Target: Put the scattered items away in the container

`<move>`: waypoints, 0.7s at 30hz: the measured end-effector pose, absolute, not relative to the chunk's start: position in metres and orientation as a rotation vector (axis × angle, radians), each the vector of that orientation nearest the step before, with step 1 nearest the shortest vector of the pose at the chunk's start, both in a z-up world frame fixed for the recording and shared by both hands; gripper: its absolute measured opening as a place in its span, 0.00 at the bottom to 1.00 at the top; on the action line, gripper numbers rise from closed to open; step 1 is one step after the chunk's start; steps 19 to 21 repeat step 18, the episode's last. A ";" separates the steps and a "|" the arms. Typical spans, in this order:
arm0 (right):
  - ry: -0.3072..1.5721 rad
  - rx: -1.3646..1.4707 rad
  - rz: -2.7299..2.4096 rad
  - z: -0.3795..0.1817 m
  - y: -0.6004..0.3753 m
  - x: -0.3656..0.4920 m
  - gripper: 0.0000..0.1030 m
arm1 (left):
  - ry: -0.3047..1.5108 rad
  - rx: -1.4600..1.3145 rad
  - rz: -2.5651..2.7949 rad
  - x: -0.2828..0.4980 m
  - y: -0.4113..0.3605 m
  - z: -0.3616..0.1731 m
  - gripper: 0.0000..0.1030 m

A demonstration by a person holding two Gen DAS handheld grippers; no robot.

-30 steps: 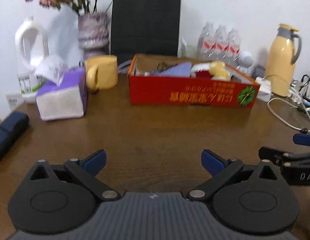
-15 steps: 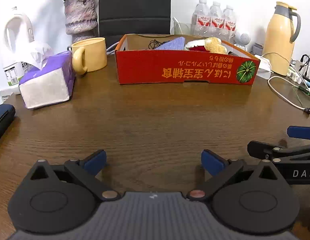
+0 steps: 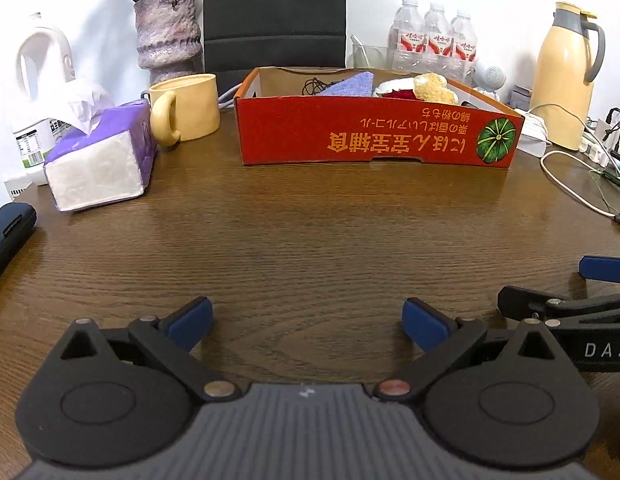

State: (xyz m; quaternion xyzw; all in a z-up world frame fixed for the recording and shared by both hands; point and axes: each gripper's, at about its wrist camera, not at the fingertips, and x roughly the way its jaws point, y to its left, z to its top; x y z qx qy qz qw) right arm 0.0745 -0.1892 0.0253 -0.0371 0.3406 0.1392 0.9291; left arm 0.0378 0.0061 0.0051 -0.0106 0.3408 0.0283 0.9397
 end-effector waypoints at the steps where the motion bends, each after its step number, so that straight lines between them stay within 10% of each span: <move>1: 0.699 -0.082 0.282 0.025 -0.189 0.074 1.00 | 0.696 -0.023 0.058 0.038 0.006 0.005 1.00; 21: 0.700 -0.087 0.273 0.025 -0.188 0.072 1.00 | 0.697 -0.023 0.057 0.038 0.007 0.006 1.00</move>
